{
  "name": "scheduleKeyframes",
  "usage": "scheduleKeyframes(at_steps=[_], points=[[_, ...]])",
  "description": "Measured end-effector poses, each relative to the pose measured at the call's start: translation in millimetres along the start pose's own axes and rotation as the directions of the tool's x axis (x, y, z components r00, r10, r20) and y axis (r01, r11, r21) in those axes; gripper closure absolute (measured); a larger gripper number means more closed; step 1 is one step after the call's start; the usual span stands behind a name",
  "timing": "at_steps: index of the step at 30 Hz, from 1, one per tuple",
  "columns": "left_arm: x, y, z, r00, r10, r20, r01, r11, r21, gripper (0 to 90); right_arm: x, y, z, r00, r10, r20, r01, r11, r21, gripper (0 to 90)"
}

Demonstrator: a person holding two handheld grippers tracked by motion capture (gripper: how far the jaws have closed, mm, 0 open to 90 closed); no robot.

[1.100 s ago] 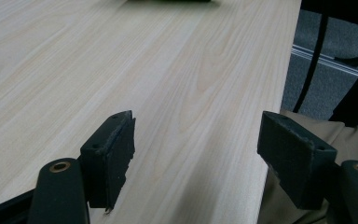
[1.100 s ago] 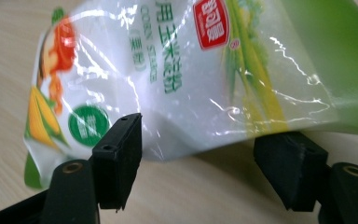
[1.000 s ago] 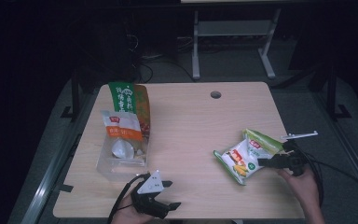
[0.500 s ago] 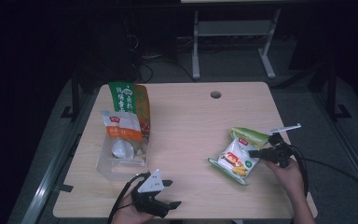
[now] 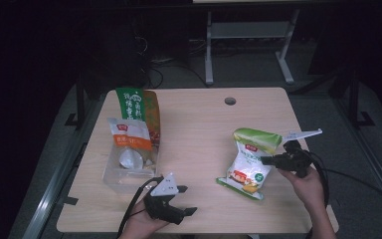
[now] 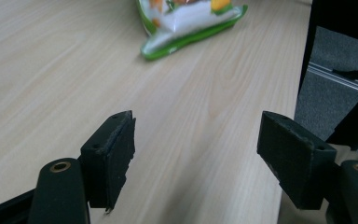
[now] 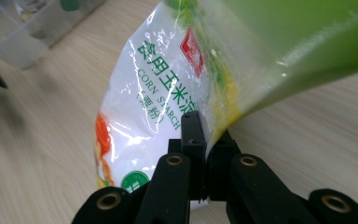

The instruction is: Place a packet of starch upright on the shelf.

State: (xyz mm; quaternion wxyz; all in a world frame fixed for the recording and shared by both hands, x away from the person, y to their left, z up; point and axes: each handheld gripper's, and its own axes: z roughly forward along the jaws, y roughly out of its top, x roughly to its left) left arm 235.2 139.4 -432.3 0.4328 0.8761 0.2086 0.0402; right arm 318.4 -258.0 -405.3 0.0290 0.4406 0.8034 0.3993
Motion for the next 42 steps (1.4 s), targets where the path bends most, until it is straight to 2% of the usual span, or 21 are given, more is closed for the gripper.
scheduleKeyframes(at_steps=[4,8,11,18,22,26,29,33,36,37,38,40,42], points=[[3.3,11.5,6.8,1.0000,0.009,-0.003,-0.009,1.0000,-0.001,27.3,11.1,6.2,-3.3,0.9989,-0.040,-0.025,0.040,0.999,-0.019,88.7],[7.1,23.1,16.2,0.9999,-0.013,-0.004,0.013,0.9996,-0.023,27.2,20.9,10.1,-6.8,0.9954,-0.070,-0.066,0.068,0.997,-0.034,88.9],[10.0,32.3,23.3,0.9999,-0.015,-0.002,0.015,0.9996,-0.024,27.3,26.4,10.7,-8.5,0.9920,-0.103,-0.073,0.101,0.994,-0.033,88.8],[18.4,51.3,38.1,0.9987,-0.043,0.028,0.044,0.9984,-0.037,30.9,32.0,8.8,-10.9,0.9825,-0.151,-0.109,0.147,0.988,-0.049,88.6],[22.4,60.5,46.5,0.9973,-0.056,0.047,0.057,0.9977,-0.037,35.2,39.7,11.5,-11.0,0.9725,-0.199,-0.120,0.194,0.980,-0.050,88.5],[25.3,69.7,54.7,0.9953,-0.070,0.067,0.073,0.9962,-0.047,39.9,43.6,12.9,-10.4,0.9678,-0.217,-0.127,0.212,0.976,-0.055,87.5],[30.5,76.9,59.3,0.9877,-0.111,0.110,0.119,0.9907,-0.066,43.6,44.2,12.3,-10.3,0.9663,-0.218,-0.138,0.212,0.976,-0.052,87.3],[32.2,88.6,66.2,0.9879,-0.104,0.115,0.112,0.9912,-0.070,47.9,45.0,11.9,-10.5,0.9640,-0.230,-0.134,0.225,0.973,-0.049,87.2],[33.2,94.3,72.2,0.9871,-0.110,0.116,0.116,0.9925,-0.040,56.2,47.2,12.2,-9.5,0.9622,-0.236,-0.137,0.230,0.972,-0.053,87.2],[33.4,95.5,74.0,0.9869,-0.115,0.113,0.119,0.9926,-0.027,62.1,47.8,12.4,-8.9,0.9613,-0.239,-0.137,0.234,0.971,-0.055,87.2],[33.7,96.1,74.8,0.9896,-0.104,0.098,0.107,0.9940,-0.023,67.0,48.6,12.7,-8.6,0.9614,-0.239,-0.136,0.234,0.971,-0.053,87.3],[34.5,96.3,75.2,0.9873,-0.126,0.097,0.128,0.9915,-0.021,74.9,50.1,13.6,-7.8,0.9608,-0.245,-0.129,0.240,0.969,-0.055,87.6],[35.5,96.4,74.5,0.9898,-0.116,0.082,0.118,0.9927,-0.022,79.1,52.0,14.8,-7.0,0.9598,-0.253,-0.122,0.247,0.967,-0.058,88.1]])
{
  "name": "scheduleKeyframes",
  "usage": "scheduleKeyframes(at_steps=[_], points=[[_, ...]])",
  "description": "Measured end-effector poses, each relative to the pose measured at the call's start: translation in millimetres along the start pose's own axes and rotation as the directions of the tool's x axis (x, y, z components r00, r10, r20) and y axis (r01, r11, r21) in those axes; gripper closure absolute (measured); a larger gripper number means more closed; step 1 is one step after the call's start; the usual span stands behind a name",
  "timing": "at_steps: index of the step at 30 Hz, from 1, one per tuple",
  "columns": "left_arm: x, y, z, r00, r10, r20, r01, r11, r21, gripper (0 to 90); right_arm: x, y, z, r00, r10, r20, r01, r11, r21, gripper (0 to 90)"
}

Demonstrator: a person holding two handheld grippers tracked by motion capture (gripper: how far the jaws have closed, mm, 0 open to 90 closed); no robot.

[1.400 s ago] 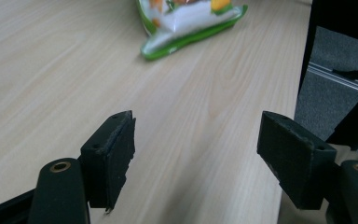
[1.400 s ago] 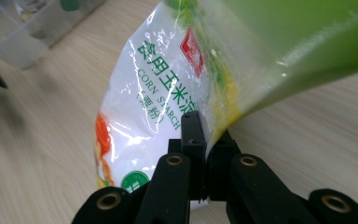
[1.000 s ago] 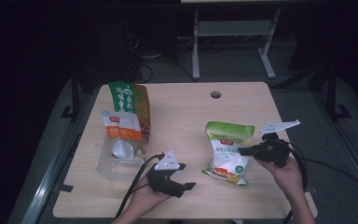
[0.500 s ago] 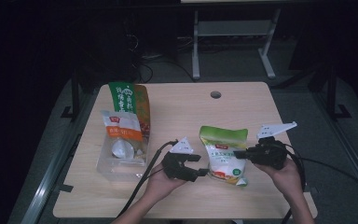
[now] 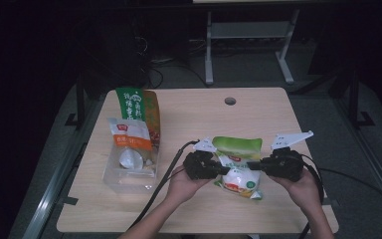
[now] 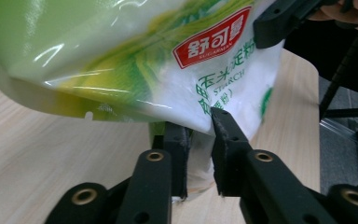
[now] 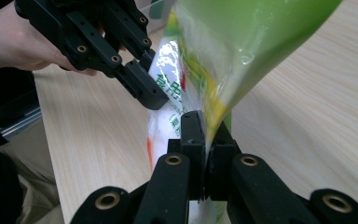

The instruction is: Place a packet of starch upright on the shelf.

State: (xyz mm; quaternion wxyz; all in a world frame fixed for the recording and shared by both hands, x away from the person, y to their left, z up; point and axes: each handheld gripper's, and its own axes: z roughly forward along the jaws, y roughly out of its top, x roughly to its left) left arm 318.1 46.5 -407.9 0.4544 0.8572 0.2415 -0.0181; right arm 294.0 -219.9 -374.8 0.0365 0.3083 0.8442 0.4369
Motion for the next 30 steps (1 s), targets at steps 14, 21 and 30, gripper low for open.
scheduleKeyframes(at_steps=[14,21,30], points=[[0.3,-10.0,-32.7,0.9901,0.015,-0.139,-0.025,0.9974,-0.067,89.5,11.4,18.2,24.6,0.9993,-0.018,0.031,0.020,0.998,-0.059,88.7],[3.1,-24.3,-42.9,0.9860,-0.004,-0.167,-0.005,0.9985,-0.054,89.4,15.8,20.6,45.5,0.9992,-0.033,0.022,0.034,0.999,-0.025,87.2],[-0.6,-29.0,-46.2,0.9864,0.014,-0.163,-0.024,0.9981,-0.056,88.7,23.0,25.8,57.2,0.9966,-0.074,0.037,0.072,0.996,0.046,75.7]])
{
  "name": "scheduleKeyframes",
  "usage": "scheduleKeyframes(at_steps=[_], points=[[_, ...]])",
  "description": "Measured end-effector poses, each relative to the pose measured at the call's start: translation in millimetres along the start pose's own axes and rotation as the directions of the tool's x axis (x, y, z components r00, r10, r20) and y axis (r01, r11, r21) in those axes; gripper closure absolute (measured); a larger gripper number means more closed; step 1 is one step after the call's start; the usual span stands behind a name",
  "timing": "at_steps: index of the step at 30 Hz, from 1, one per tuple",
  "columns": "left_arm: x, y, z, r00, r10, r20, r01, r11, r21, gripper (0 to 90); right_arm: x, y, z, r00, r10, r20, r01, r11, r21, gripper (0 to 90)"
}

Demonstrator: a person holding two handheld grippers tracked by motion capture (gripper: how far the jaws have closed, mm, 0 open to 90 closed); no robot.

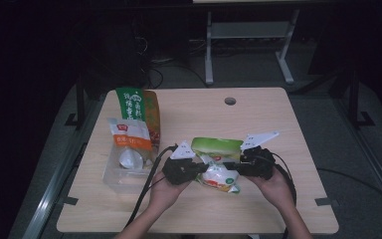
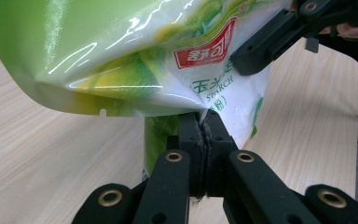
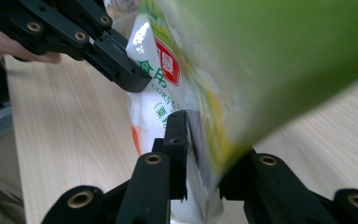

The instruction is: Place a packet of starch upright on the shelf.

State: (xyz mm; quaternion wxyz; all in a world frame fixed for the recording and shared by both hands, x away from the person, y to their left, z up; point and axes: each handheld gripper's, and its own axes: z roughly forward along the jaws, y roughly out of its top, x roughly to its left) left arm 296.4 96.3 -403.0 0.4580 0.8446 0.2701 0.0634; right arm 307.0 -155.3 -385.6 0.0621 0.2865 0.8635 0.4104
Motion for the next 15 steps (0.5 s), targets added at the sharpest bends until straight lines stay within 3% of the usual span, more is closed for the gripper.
scheduleKeyframes(at_steps=[6,12,15], points=[[4.8,-3.4,-5.3,0.9998,-0.013,0.018,0.013,0.9999,0.001,84.6,1.1,4.6,5.6,1.0000,-0.005,0.002,0.005,1.000,0.024,82.1],[1.2,-8.7,-15.0,0.9997,0.022,0.001,-0.022,0.9995,0.021,77.6,-0.6,5.4,3.0,0.9999,0.006,-0.014,-0.005,1.000,0.020,88.0],[0.3,-13.9,-18.4,0.9998,0.018,0.010,-0.018,0.9994,0.031,73.6,-1.6,6.6,1.2,0.9995,0.020,-0.027,-0.019,1.000,0.024,89.0]])
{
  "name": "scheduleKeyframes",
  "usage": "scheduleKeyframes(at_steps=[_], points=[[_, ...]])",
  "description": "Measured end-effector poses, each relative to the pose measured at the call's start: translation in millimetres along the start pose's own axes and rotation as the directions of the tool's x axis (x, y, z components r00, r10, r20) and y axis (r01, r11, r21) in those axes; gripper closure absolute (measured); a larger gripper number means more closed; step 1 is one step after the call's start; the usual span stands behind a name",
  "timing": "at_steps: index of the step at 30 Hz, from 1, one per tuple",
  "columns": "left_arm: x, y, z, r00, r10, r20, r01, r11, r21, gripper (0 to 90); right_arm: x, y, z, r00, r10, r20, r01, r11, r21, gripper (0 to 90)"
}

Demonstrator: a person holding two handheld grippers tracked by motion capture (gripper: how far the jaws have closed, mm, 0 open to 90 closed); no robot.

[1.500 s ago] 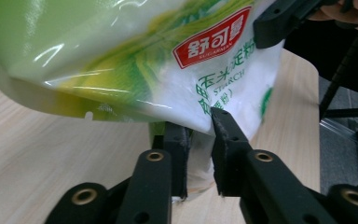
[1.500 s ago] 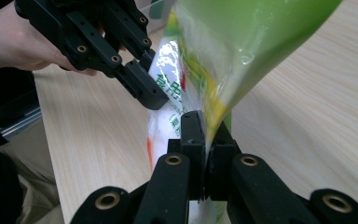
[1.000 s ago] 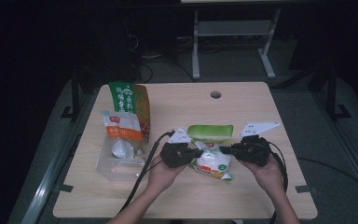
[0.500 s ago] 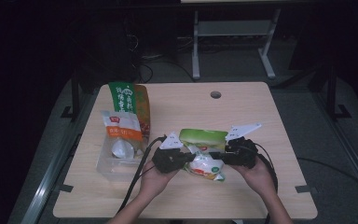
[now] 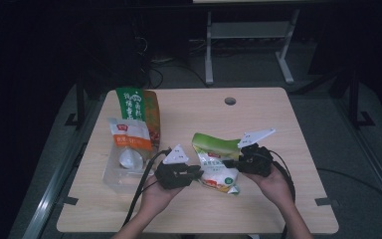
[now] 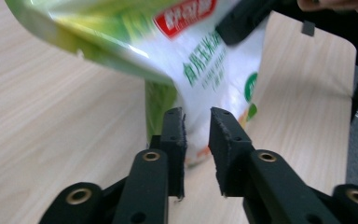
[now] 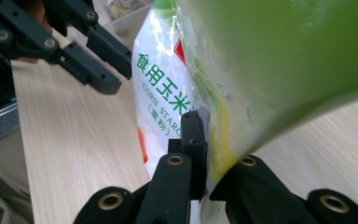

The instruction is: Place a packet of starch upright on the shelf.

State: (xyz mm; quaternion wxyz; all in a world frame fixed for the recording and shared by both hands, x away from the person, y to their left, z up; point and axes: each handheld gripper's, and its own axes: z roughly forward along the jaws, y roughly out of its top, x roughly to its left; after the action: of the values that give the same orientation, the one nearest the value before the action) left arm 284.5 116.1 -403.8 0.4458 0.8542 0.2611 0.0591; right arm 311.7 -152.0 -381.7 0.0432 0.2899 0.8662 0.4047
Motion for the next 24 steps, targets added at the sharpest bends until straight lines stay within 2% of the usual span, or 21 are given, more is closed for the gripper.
scheduleKeyframes(at_steps=[2,4,7,9,13,18,20,24], points=[[1.0,-4.2,-2.5,0.9999,-0.001,0.013,0.001,1.0000,-0.009,70.6,-1.6,-0.2,0.0,0.9999,0.002,-0.011,-0.002,1.000,-0.007,89.1],[1.5,-7.6,-4.2,1.0000,0.005,0.001,-0.005,1.0000,-0.002,68.7,-3.1,0.0,-0.1,0.9998,0.014,-0.017,-0.015,1.000,-0.010,89.2],[1.8,-13.0,-5.8,1.0000,-0.001,0.007,0.001,1.0000,0.000,64.9,-5.3,1.1,-0.4,0.9992,0.031,-0.026,-0.032,0.999,-0.013,89.4],[-0.2,-15.7,-7.0,0.9999,0.005,-0.010,-0.005,1.0000,0.008,59.6,-5.4,2.9,-0.9,0.9985,0.045,-0.032,-0.045,0.999,-0.012,89.5],[-4.5,-20.0,-10.6,0.9999,0.010,-0.009,-0.010,0.9999,0.005,53.6,-5.5,8.9,-1.3,0.9992,0.029,-0.029,-0.029,1.000,-0.007,89.5],[-9.0,-27.0,-16.6,0.9998,0.010,0.017,-0.010,0.9999,-0.010,48.4,-2.7,18.5,-5.1,0.9992,0.030,-0.026,-0.030,1.000,-0.005,89.7],[-10.4,-29.2,-19.5,0.9996,0.020,0.019,-0.020,0.9998,-0.007,46.2,-3.3,21.9,-6.1,0.9995,0.016,-0.026,-0.016,1.000,-0.007,89.7],[-14.2,-35.2,-24.8,0.9988,0.043,0.022,-0.044,0.9990,0.006,43.3,-2.5,29.5,-6.3,0.9994,0.017,-0.029,-0.016,1.000,0.007,89.8]])
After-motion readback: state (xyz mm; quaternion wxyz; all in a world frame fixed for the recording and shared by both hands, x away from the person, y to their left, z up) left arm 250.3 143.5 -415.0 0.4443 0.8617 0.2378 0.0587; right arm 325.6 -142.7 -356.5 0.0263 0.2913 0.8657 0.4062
